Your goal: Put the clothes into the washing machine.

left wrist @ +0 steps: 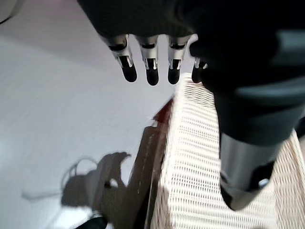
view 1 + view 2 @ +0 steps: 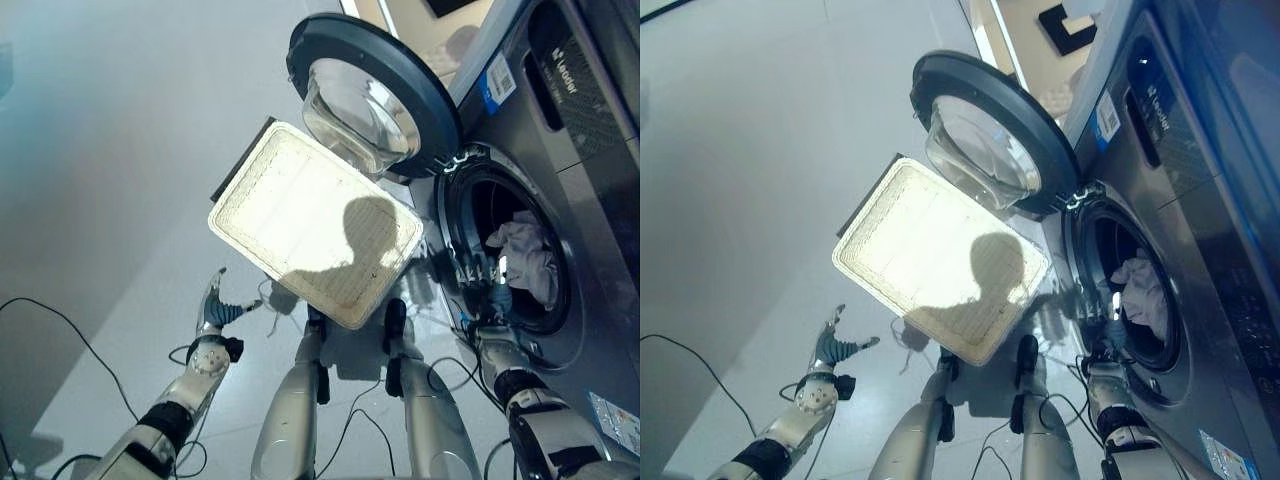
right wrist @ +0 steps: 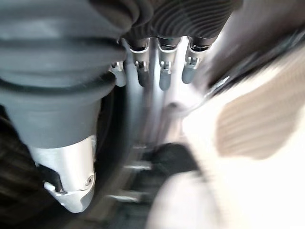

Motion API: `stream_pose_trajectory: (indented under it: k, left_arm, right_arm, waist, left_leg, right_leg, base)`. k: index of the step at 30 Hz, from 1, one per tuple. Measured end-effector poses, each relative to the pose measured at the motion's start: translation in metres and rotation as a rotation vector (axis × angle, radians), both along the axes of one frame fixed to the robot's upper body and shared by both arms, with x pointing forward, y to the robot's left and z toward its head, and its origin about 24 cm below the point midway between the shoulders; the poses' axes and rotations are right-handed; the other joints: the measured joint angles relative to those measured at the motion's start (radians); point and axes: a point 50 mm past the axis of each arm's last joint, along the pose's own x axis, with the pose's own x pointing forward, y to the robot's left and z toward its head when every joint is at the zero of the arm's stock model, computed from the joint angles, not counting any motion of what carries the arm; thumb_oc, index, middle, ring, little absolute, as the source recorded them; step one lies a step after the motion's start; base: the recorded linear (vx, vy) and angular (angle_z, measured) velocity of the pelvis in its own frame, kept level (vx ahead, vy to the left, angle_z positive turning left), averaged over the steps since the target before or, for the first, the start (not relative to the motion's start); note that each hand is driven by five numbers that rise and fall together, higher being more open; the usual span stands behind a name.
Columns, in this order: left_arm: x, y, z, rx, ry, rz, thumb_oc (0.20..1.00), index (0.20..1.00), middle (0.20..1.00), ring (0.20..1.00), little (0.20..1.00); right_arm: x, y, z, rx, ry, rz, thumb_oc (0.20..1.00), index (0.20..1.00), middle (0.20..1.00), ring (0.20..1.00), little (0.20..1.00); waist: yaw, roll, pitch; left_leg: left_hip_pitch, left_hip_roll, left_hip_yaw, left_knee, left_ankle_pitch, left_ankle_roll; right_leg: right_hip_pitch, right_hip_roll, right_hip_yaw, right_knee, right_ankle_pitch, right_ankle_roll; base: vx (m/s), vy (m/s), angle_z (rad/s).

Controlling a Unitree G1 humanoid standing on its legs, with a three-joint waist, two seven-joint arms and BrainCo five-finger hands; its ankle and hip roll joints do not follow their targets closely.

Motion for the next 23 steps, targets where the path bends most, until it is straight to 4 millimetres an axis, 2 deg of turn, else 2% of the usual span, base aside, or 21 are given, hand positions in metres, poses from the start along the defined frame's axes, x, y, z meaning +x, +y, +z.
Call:
stream_pose_trajectory:
  k: [1, 2, 3, 4, 5, 6, 9, 11, 14, 19, 21, 23]
  left_arm:
    - [-0.007, 0.001, -0.007, -0.030, 0.030, -0.001, 1.000, 1.000, 1.000, 1.000, 1.000]
    - [-0.024, 0.004, -0.019, -0.105, 0.083, 0.006, 1.000, 1.000, 1.000, 1.000, 1.000]
    - [-0.029, 0.005, -0.023, -0.122, 0.098, 0.008, 1.000, 1.000, 1.000, 1.000, 1.000]
    - [-0.043, 0.008, -0.034, -0.213, 0.145, 0.021, 1.000, 1.000, 1.000, 1.000, 1.000]
    - [-0.049, 0.010, -0.039, -0.248, 0.165, 0.043, 1.000, 1.000, 1.000, 1.000, 1.000]
    - [-0.063, 0.011, -0.048, -0.300, 0.206, 0.063, 1.000, 1.000, 1.000, 1.000, 1.000]
    - [-0.086, 0.010, -0.062, -0.445, 0.266, 0.111, 1.000, 1.000, 1.000, 1.000, 1.000]
    - [-0.097, 0.005, -0.070, -0.496, 0.329, 0.078, 1.000, 1.000, 1.000, 1.000, 1.000]
    - [-0.116, -0.008, -0.084, -0.556, 0.450, 0.019, 1.000, 1.000, 1.000, 1.000, 1.000]
    - [-0.152, -0.023, -0.099, -0.578, 0.642, -0.066, 1.000, 1.000, 1.000, 1.000, 1.000]
    - [-0.160, -0.025, -0.102, -0.595, 0.666, -0.061, 1.000, 1.000, 1.000, 1.000, 1.000]
    - [-0.161, -0.026, -0.102, -0.601, 0.673, -0.062, 1.000, 1.000, 1.000, 1.000, 1.000]
  right_arm:
    - [-0.010, 0.002, -0.009, -0.040, 0.044, 0.038, 1.000, 1.000, 1.000, 1.000, 1.000]
    - [-0.030, 0.002, -0.023, -0.118, 0.126, 0.108, 1.000, 1.000, 1.000, 1.000, 1.000]
    - [-0.034, 0.002, -0.026, -0.136, 0.142, 0.123, 1.000, 1.000, 1.000, 1.000, 1.000]
    - [-0.050, 0.000, -0.038, -0.283, 0.249, 0.218, 1.000, 1.000, 1.000, 1.000, 1.000]
    - [-0.056, 0.000, -0.043, -0.333, 0.290, 0.259, 1.000, 1.000, 1.000, 1.000, 1.000]
    - [-0.072, -0.001, -0.053, -0.408, 0.365, 0.324, 1.000, 1.000, 1.000, 1.000, 1.000]
    - [-0.098, 0.004, -0.069, -0.617, 0.501, 0.557, 1.000, 1.000, 1.000, 1.000, 1.000]
    - [-0.111, 0.012, -0.077, -0.721, 0.548, 0.708, 1.000, 1.000, 1.000, 1.000, 1.000]
    - [-0.120, 0.023, -0.083, -0.764, 0.571, 0.793, 1.000, 1.000, 1.000, 1.000, 1.000]
    - [-0.135, 0.034, -0.091, -0.711, 0.620, 0.796, 1.000, 1.000, 1.000, 1.000, 1.000]
    - [-0.139, 0.037, -0.093, -0.701, 0.628, 0.797, 1.000, 1.000, 1.000, 1.000, 1.000]
    - [-0.140, 0.039, -0.094, -0.696, 0.635, 0.801, 1.000, 1.000, 1.000, 1.000, 1.000]
  waist:
    - [0.000, 0.000, -0.010]
    - [0.001, -0.002, -0.050]
    - [0.001, -0.002, -0.066]
    - [0.000, -0.002, -0.091]
    - [-0.001, -0.003, -0.097]
    - [0.000, -0.007, -0.148]
    - [0.001, -0.023, -0.222]
    - [0.002, -0.038, -0.262]
    - [0.001, -0.062, -0.315]
    - [0.000, -0.084, -0.393]
    - [0.000, -0.083, -0.430]
    - [0.000, -0.083, -0.439]
  left_leg:
    - [0.015, 0.002, -0.001, 0.000, -0.008, 0.000]
    - [0.024, 0.004, -0.001, -0.001, -0.019, 0.003]
    - [0.023, 0.005, -0.001, -0.001, -0.021, 0.002]
    - [0.047, 0.002, -0.001, -0.001, -0.026, 0.005]
    - [0.065, 0.003, -0.002, -0.001, -0.030, 0.010]
    - [0.072, 0.004, -0.002, -0.001, -0.039, 0.009]
    - [0.112, 0.002, -0.016, -0.001, -0.050, 0.005]
    - [0.135, 0.002, -0.028, -0.001, -0.057, 0.003]
    - [0.164, 0.001, -0.050, -0.001, -0.067, 0.004]
    - [0.227, -0.003, -0.049, -0.006, -0.095, 0.004]
    - [0.230, -0.003, -0.048, -0.006, -0.101, 0.002]
    - [0.237, -0.003, -0.048, -0.006, -0.102, 0.002]
  right_leg:
    - [0.020, 0.002, -0.003, -0.009, 0.000, 0.000]
    - [0.035, 0.003, -0.005, -0.022, 0.000, 0.001]
    - [0.035, 0.003, -0.005, -0.023, 0.000, 0.001]
    - [0.068, 0.005, -0.006, -0.042, 0.005, 0.005]
    - [0.091, 0.006, -0.006, -0.052, 0.006, 0.006]
    - [0.104, 0.007, -0.006, -0.064, 0.005, 0.007]
    - [0.171, 0.014, -0.018, -0.102, 0.008, 0.009]
    - [0.212, 0.017, -0.032, -0.128, 0.007, 0.009]
    - [0.267, 0.024, -0.045, -0.162, 0.007, 0.008]
    - [0.356, 0.030, -0.043, -0.206, 0.004, 0.008]
    - [0.359, 0.030, -0.043, -0.207, -0.001, 0.007]
    - [0.363, 0.030, -0.042, -0.207, -0.003, 0.006]
  base:
    - [0.06, 0.100, 0.10]
    - [0.06, 0.072, 0.03]
    - [0.08, 0.074, 0.01]
    - [0.09, 0.049, 0.02]
    - [0.12, 0.031, 0.02]
    - [0.15, 0.026, 0.05]
    - [0.11, -0.010, 0.12]
    - [0.07, -0.026, 0.19]
    - [0.11, -0.026, 0.20]
    - [0.09, -0.001, 0.04]
    - [0.00, 0.000, 0.00]
    - [0.00, 0.000, 0.00]
